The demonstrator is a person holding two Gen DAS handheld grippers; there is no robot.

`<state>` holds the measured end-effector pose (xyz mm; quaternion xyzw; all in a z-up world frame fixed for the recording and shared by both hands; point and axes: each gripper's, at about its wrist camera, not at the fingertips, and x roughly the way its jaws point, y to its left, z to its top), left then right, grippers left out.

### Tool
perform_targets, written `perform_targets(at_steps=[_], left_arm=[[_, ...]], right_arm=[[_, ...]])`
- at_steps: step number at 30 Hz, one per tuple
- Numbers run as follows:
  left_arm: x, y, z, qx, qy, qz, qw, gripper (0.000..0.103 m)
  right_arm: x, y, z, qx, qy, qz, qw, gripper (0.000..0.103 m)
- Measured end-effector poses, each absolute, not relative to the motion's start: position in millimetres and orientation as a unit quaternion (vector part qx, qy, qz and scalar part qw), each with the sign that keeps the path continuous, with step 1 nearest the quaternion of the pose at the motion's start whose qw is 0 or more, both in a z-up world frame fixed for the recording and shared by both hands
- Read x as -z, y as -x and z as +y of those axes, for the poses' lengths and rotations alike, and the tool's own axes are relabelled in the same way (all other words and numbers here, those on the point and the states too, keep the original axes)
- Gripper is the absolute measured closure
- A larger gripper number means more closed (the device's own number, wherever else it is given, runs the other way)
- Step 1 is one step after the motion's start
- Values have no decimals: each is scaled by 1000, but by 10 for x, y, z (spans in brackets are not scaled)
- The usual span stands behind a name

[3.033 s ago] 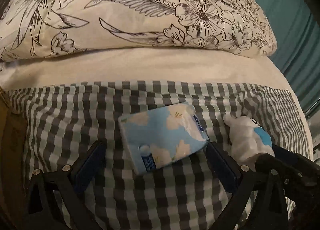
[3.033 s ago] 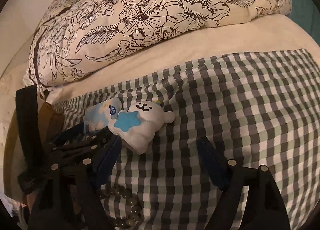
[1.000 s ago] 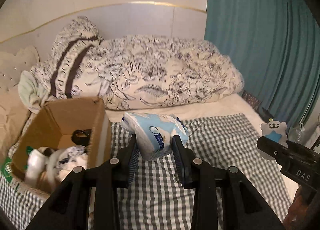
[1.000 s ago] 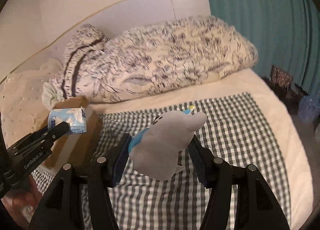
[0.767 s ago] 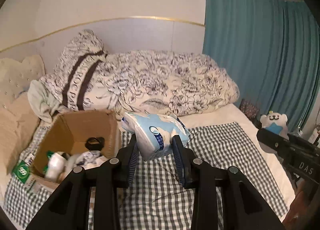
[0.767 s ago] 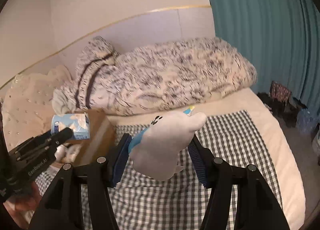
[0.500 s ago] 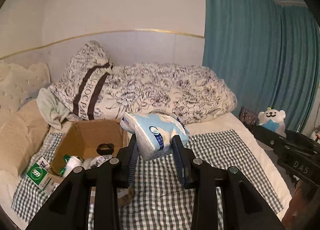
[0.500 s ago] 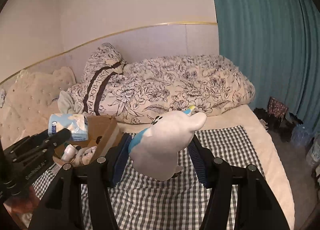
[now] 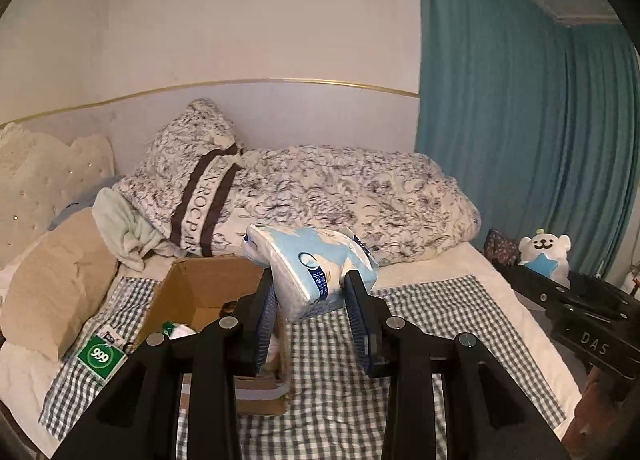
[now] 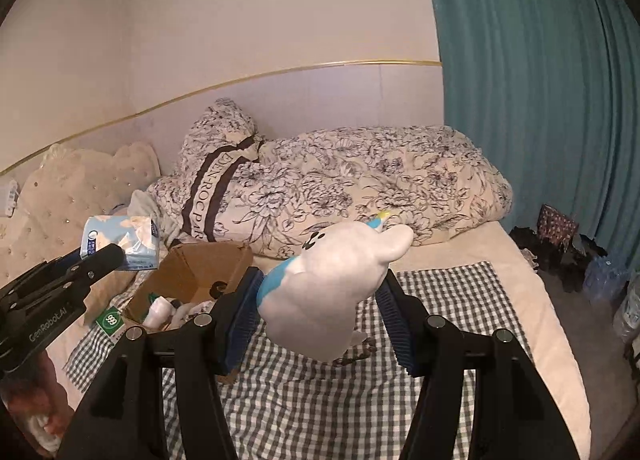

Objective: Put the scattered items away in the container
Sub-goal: 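Carry the tissue pack and plush figurine with both tools over the cardboard box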

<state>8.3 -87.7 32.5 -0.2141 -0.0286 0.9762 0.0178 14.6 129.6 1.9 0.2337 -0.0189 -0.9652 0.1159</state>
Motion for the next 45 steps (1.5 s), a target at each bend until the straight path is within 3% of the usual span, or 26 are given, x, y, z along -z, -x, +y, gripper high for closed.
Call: perform_targets(at_steps=[21, 33, 45], left_arm=[[-40, 259, -2103, -965, 247, -48, -74, 69], [178, 594, -2340, -956, 278, -44, -78, 69], [773, 1338, -2434, -931, 356, -26, -78, 69]], right_arm=[[240, 356, 7, 944, -260, 9, 205, 45], [387, 656, -537, 931, -273, 26, 241, 45], [922, 1450, -1027, 900, -338, 44, 271, 45]])
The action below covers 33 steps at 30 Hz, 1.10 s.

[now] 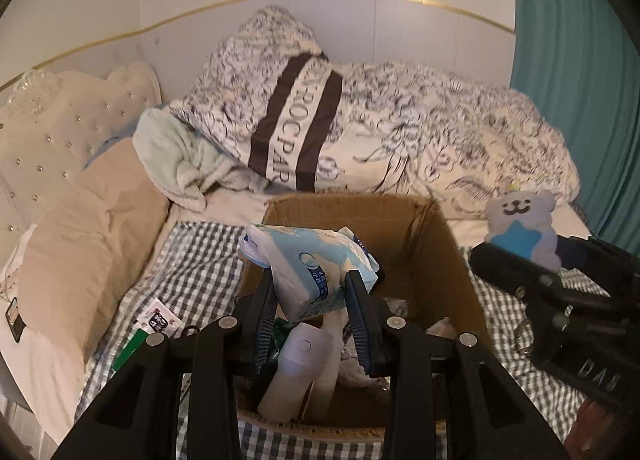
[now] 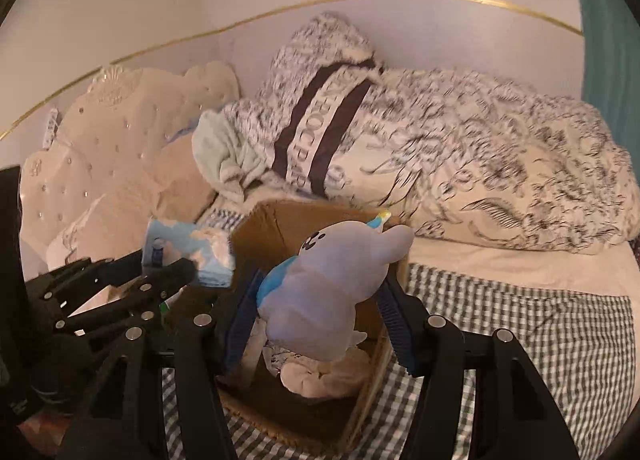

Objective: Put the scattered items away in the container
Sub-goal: 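Carry the tissue pack and plush figurine with both tools over the cardboard box, then open the left tool to drop the tissue pack while the right tool releases the figurine into the box, then withdraw both tools from the box toward the bead bracelet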

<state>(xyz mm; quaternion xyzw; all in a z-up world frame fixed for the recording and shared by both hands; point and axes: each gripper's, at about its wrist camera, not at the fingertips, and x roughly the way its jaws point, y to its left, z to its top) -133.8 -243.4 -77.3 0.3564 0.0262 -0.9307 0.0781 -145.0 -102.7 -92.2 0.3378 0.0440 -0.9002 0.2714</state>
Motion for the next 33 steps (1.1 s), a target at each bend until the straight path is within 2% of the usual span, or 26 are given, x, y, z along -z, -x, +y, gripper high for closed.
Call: perform_targets(at_steps=[16, 21, 24, 28, 30, 33], left_arm=[[1455, 1908, -2699, 900, -426, 13, 89, 68], [1525, 1923, -2725, 898, -429, 22, 93, 67], [1509, 1898, -2693, 900, -425, 15, 96, 61], [1440, 1805, -2718, 901, -418, 28, 107, 42], [1366, 1717, -2713, 907, -405, 34, 109, 35], [1222, 1597, -2711, 913, -388, 45, 116, 33]], right_arm=[[1692, 1970, -1513, 872, -394, 100, 271, 45], [1708, 1961, -1502, 873, -394, 104, 269, 45], [1715, 1936, -1493, 875, -391, 107, 266, 40], [1657, 1903, -1391, 885, -378, 89, 256, 25], [1601, 1862, -1325, 889, -369, 76, 261, 23], [1447, 1716, -1203, 903, -338, 57, 260, 23]])
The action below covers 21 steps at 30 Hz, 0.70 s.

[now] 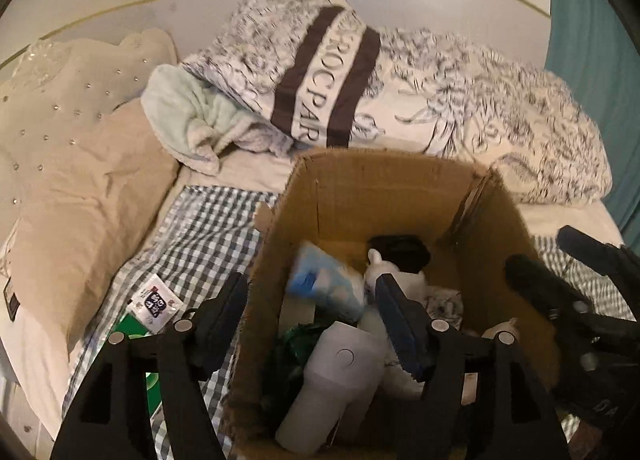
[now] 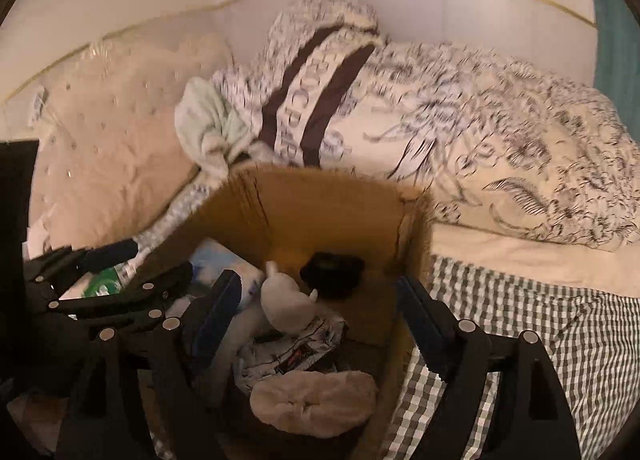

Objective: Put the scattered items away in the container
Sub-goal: 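Withdraw both tools from the box toward the bead bracelet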

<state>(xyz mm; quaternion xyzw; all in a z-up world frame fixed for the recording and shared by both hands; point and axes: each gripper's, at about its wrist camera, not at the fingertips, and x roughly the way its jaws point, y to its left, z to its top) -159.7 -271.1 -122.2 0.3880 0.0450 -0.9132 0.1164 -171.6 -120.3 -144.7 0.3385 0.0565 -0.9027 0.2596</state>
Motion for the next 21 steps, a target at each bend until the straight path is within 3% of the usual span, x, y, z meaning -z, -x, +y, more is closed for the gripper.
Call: perform_targets(at_steps=[2, 4, 11, 16, 21], left_arm=[[1123, 1520, -2704, 917, -377, 53, 116, 29], [1000, 1424, -2681, 923, -362, 56, 119, 19], [647, 1063, -2521, 941, -312, 67, 113, 7], [409, 811, -2233, 954, -279, 66, 94, 0], [185, 593, -1866, 961, -260, 59, 69, 0]], right_arm=[[1300, 1579, -1105, 917, -302, 46, 256, 16], [1185, 1473, -1006, 929, -273, 34, 245, 11], [869, 978, -597, 961, -178, 25, 211, 1], [753, 554, -195, 975, -132, 38, 177, 0], [583, 211, 319, 980, -129, 2, 152, 0]])
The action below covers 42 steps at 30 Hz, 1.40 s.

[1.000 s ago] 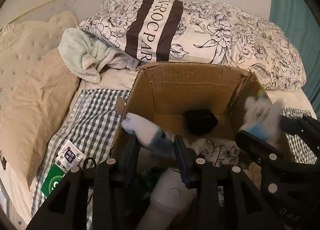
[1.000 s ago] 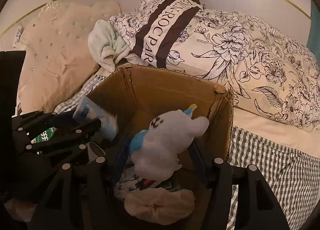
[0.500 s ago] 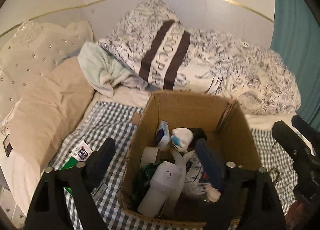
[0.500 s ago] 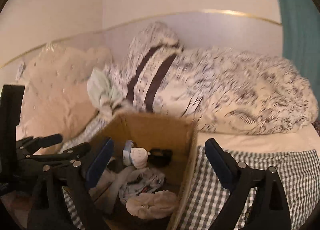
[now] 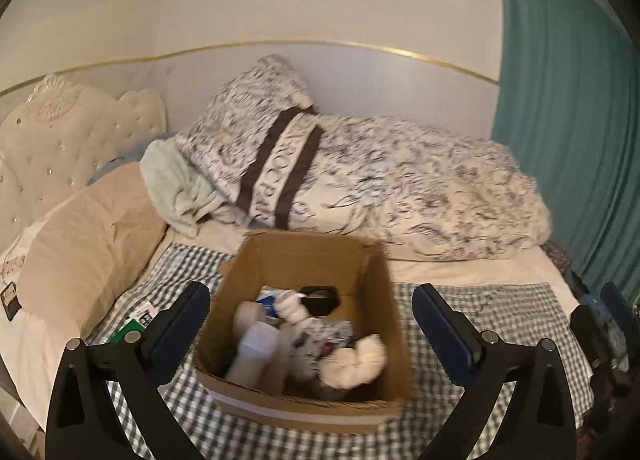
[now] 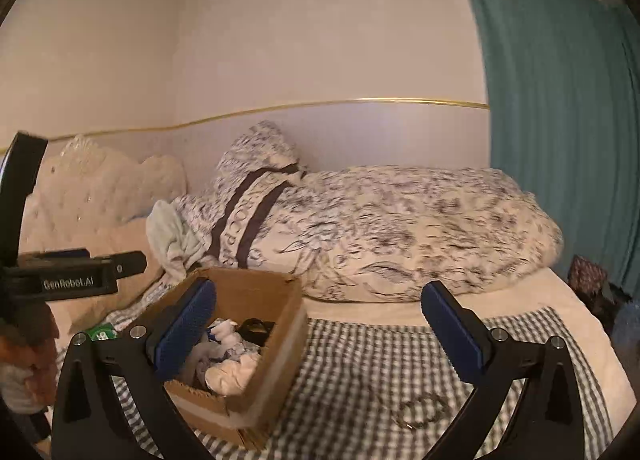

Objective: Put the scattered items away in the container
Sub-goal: 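Withdraw both tools from the box toward the bead bracelet, then lower the left tool onto the dark bead bracelet and close it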

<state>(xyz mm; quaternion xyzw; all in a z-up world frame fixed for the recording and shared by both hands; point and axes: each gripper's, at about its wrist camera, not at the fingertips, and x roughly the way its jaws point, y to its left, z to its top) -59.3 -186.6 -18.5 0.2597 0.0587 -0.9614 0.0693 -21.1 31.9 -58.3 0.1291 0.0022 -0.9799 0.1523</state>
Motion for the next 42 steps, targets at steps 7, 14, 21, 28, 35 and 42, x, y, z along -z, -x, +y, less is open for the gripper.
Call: perform_targets(at_steps=[7, 14, 21, 28, 35, 42], left_arm=[[-110, 300, -1295, 971, -232, 37, 42, 0], [-282, 145, -887, 975, -218, 28, 20, 0], [-304, 63, -566, 977, -215, -6, 3, 0], [-195, 189, -285, 972, -235, -8, -21, 0], [149, 432, -39, 961, -272, -22, -45, 0], [422, 718, 198, 953, -297, -29, -59, 0]], right_arm=[[235, -151, 905, 982, -133, 3, 134, 0], [26, -299, 1395, 980, -174, 3, 96, 0], [-94, -407, 1758, 977, -196, 14, 81, 0], [-41, -319, 2142, 971, -230, -12, 65, 0], [157, -154, 2208, 966, -253, 4, 58, 0], [439, 162, 2323, 957, -284, -11, 60, 0]])
